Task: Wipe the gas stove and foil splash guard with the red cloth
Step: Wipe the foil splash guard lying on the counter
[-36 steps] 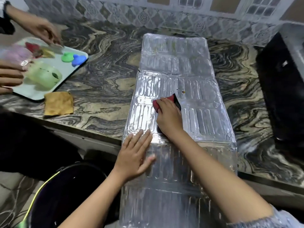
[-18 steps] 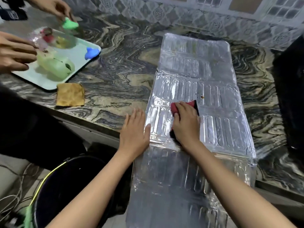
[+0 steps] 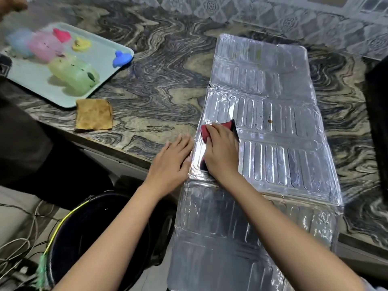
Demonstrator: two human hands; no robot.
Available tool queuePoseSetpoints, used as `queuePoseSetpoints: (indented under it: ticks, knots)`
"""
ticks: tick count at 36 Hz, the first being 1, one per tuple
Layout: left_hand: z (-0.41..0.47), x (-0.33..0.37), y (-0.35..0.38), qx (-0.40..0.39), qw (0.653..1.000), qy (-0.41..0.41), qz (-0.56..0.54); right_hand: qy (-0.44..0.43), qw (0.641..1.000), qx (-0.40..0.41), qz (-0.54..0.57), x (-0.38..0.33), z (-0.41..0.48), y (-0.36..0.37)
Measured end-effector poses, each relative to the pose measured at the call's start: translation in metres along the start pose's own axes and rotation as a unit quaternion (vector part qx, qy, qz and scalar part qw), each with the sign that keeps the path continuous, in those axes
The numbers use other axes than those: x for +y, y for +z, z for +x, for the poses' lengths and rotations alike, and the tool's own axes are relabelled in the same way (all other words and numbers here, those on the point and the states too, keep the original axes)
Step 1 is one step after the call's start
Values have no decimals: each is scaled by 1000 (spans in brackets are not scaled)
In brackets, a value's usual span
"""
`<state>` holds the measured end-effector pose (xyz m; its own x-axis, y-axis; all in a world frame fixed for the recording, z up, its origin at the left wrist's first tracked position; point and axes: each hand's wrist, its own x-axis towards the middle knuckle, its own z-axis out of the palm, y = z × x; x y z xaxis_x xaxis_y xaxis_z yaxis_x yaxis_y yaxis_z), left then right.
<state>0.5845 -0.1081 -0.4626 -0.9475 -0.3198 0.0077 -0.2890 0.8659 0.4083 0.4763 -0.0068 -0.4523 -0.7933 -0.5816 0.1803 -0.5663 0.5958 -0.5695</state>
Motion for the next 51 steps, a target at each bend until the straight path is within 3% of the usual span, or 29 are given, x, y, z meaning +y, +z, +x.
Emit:
queuePoseSetpoints:
  ticks: [15, 22, 28, 40, 51]
  knots:
    - [-4, 4, -1, 24, 1000, -7, -19, 0, 1000, 0, -10, 2, 64, 13]
    - [22, 36, -6, 83, 983, -121, -106, -19, 999, -25, -22, 12, 76, 11]
    - [28, 39, 16, 15, 993, -112, 18, -30, 998, -51, -28, 24, 72, -8]
    - [29, 42, 12, -13, 994, -100, 30, 105, 992, 32, -57, 97, 28, -68]
    - [31, 40, 14, -29, 993, -97, 56, 221, 965, 98, -104, 167, 31, -117]
